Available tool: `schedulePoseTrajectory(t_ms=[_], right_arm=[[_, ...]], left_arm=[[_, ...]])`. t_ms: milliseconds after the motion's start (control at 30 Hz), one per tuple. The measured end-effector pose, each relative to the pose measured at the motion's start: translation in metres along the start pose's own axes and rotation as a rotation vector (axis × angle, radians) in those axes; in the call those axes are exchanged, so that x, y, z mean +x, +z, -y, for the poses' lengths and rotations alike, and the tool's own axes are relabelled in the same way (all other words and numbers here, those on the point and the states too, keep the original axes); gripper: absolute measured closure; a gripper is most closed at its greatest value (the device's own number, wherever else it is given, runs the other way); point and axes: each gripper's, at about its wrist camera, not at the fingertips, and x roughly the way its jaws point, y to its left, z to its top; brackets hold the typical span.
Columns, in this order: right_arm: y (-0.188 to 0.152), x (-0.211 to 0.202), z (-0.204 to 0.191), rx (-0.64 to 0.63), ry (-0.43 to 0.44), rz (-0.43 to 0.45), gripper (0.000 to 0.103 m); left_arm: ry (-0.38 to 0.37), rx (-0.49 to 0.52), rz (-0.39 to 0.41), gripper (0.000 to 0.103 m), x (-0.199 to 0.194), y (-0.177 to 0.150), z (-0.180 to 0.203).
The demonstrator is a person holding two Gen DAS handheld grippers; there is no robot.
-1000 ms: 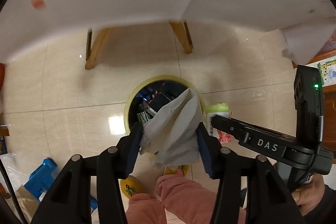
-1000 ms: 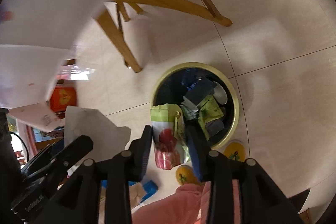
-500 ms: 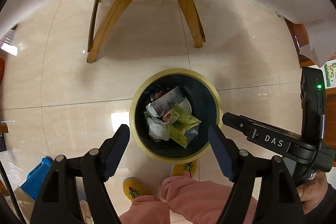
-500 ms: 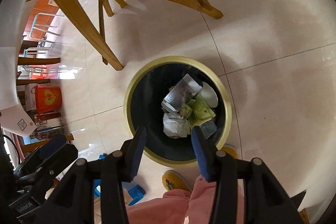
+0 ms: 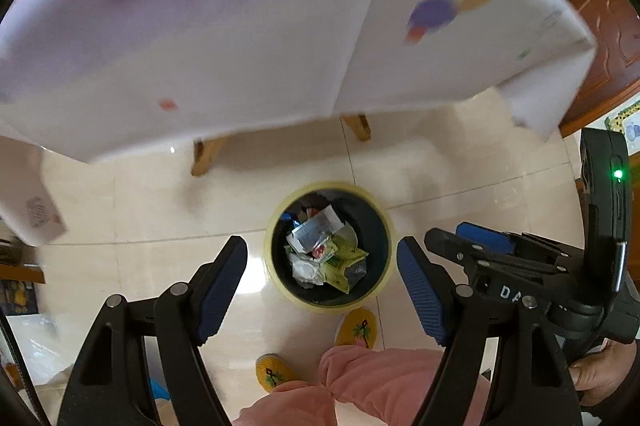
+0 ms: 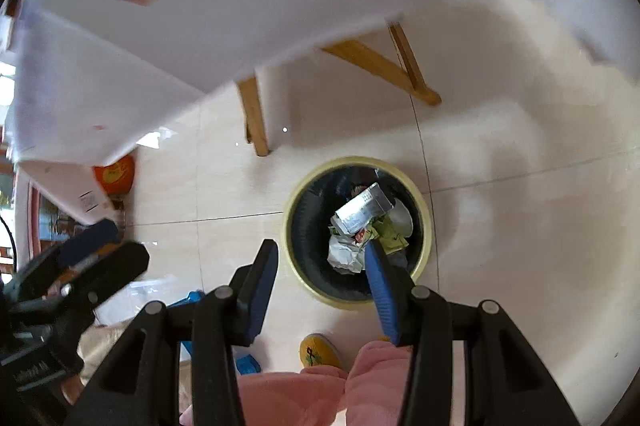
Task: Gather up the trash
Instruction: 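Lift both tools back toward the table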
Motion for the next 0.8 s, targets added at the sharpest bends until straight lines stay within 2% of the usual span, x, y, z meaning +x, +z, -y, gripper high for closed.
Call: schedulePoseTrajectory(t_ms=[400,800], right_arm=[[0.026,-0.151,-0.052,-0.117,0.058,0.110,0.057],[0.049,-0.262,-0.088,-0.213,0.111,0.267,0.057]], left_arm=[[0.045,0.008,0.190,0.027,-0.159,0.037,0.025],[0.123,0.018,0.369,0.026,-0.262,0.064,0.053]])
